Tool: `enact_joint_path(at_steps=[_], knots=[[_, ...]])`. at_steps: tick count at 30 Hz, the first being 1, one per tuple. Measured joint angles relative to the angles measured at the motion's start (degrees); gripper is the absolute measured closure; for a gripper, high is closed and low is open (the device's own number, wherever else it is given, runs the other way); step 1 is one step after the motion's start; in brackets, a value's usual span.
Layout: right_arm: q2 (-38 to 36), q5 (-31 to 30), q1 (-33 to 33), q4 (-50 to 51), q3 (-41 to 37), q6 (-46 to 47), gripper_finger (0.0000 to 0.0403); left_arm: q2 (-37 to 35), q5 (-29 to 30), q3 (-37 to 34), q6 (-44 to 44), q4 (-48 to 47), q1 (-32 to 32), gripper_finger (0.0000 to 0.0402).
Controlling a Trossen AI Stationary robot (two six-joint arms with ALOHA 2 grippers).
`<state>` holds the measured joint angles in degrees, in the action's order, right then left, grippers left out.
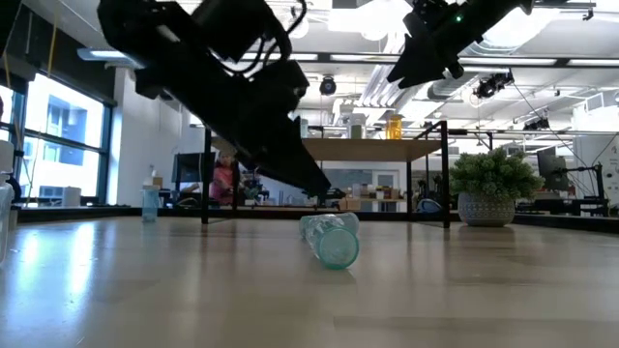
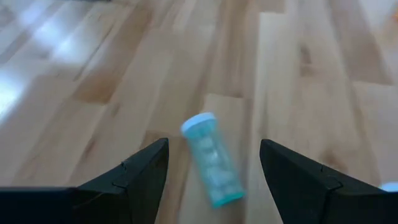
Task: Pick and place medicine bottles onto shelf by color
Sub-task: Put the top green pill bottle on the shelf aligned with the other green pill bottle
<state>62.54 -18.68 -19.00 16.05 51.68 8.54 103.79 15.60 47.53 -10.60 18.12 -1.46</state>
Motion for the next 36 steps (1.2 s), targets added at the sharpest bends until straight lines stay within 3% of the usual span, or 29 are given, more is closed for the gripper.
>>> enact_joint_path(at_steps=[7, 27, 36], knots=[[0.0, 0.0, 0.0, 0.04, 0.0, 0.26, 0.0208, 0.02, -4.81, 0.21, -2.28, -1.18, 1.2, 0.0158], [0.02, 0.0, 0.0, 0.33, 0.0, 0.46, 0.0208, 4.48, -4.75, 0.2, -2.88, 0.84, 2.58, 0.0159], [0.02, 0.0, 0.0, 0.42, 0.0, 0.46, 0.0208, 4.48, -5.07, 0.2, -2.9, -0.32, 2.58, 0.0191]])
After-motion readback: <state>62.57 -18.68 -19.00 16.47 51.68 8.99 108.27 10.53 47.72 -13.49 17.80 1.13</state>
